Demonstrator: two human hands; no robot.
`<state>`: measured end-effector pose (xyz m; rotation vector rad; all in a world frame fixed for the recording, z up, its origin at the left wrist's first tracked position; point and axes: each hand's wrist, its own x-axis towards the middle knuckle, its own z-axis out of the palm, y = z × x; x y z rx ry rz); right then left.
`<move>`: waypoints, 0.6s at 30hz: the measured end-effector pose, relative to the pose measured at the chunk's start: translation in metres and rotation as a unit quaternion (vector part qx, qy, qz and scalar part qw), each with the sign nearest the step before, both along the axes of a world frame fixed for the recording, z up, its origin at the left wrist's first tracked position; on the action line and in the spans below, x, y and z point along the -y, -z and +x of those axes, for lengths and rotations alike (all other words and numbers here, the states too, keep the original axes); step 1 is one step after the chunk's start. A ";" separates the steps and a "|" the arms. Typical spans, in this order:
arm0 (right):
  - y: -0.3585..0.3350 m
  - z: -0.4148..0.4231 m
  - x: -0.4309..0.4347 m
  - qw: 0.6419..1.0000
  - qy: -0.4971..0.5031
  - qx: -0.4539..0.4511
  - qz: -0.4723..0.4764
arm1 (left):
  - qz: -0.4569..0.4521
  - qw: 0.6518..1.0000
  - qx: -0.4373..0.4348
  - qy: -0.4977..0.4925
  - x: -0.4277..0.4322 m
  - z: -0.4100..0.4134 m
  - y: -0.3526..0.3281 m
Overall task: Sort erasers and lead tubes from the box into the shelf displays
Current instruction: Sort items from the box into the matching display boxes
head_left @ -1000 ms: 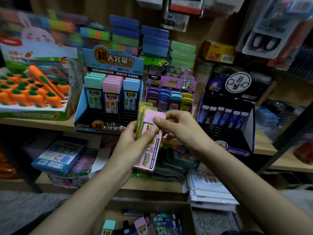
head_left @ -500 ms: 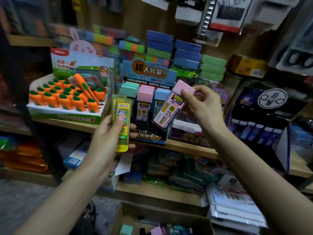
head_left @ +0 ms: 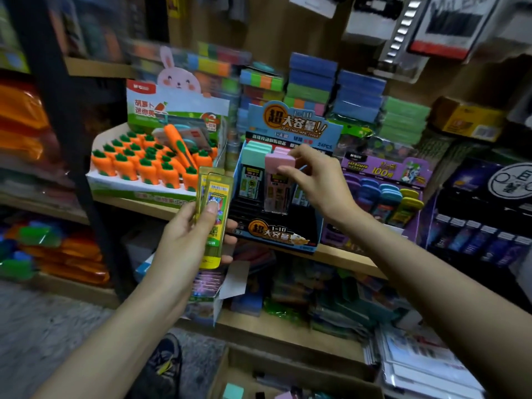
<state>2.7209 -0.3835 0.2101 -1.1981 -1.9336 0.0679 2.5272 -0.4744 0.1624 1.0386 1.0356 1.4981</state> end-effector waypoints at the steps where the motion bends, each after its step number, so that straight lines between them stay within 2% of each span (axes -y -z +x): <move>1: 0.002 -0.001 0.000 1.000 -0.002 -0.002 -0.003 | 0.000 1.000 0.001 0.003 0.000 0.000 0.000; 7: 0.013 -0.004 -0.004 0.999 0.040 0.005 0.000 | 0.000 1.000 0.003 0.011 0.000 0.001 0.000; 11: 0.014 -0.001 -0.003 0.981 0.092 0.151 0.078 | 0.001 1.000 0.000 0.017 0.000 0.003 0.002; 15: -0.001 -0.002 0.002 0.960 0.151 0.220 0.087 | 0.005 0.999 -0.010 0.035 0.002 0.007 0.003; 17: -0.007 -0.002 0.013 0.971 0.143 0.180 0.070 | 0.005 0.998 -0.023 0.058 0.003 0.012 0.002; 18: -0.008 -0.003 0.021 0.987 0.109 0.110 0.038 | 0.003 0.996 -0.033 0.077 0.005 0.014 0.002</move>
